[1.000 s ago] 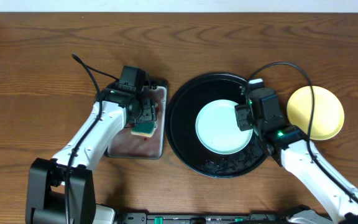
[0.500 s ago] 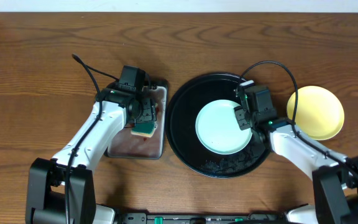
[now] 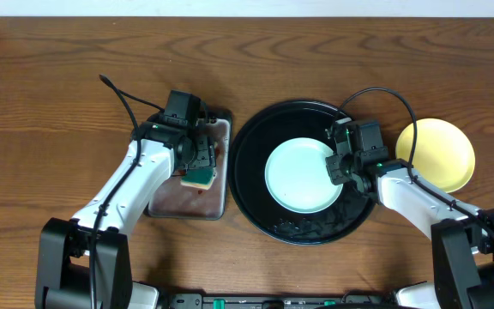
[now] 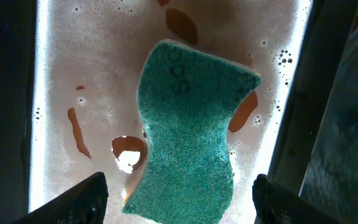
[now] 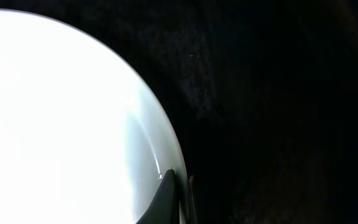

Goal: Clean dirty plates on tray and stack at the side

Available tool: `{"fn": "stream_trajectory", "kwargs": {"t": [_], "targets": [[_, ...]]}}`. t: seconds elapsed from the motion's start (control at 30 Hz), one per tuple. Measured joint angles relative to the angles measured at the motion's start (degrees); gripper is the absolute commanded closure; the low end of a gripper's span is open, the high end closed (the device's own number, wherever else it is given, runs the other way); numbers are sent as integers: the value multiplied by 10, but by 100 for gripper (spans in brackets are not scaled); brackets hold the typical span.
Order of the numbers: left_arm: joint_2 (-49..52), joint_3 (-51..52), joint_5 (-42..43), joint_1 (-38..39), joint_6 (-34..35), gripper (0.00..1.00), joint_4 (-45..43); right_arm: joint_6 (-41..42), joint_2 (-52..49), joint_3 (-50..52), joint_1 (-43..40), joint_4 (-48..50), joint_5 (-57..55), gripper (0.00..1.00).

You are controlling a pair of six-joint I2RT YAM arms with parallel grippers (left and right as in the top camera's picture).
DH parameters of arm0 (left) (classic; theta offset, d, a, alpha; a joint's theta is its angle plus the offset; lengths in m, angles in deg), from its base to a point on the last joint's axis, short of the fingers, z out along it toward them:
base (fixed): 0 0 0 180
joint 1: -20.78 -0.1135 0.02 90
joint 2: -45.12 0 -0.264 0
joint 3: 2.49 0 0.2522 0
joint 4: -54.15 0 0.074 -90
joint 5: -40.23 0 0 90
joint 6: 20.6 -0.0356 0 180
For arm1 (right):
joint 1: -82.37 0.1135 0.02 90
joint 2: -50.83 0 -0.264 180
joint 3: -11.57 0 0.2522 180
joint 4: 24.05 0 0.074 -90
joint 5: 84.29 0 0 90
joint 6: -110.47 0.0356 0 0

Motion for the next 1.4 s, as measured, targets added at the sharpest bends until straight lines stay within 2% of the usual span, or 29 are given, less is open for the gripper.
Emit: {"fn": "stream_trajectory", "kwargs": {"t": [0.4, 0.77, 0.87, 0.97, 1.0, 1.07, 1.4], "targets": [[0, 0, 0, 0, 0, 25, 2, 213, 4, -5, 3, -31, -18, 99], [37, 0, 0, 0, 0, 26, 2, 255, 4, -5, 3, -34, -24, 99], [58, 0, 0, 0, 2, 34, -6, 258, 4, -5, 3, -34, -24, 99], [74, 0, 0, 0, 4, 51, -16, 259, 4, -5, 3, -35, -24, 99], [80, 0, 1, 0, 6, 60, -20, 259, 4, -5, 3, -35, -24, 99], [88, 0, 3, 1, 5, 91, -26, 259, 4, -5, 3, -35, -24, 99], [80, 0, 6, 2, 2, 93, -28, 261, 4, -5, 3, -36, -24, 99]]}}
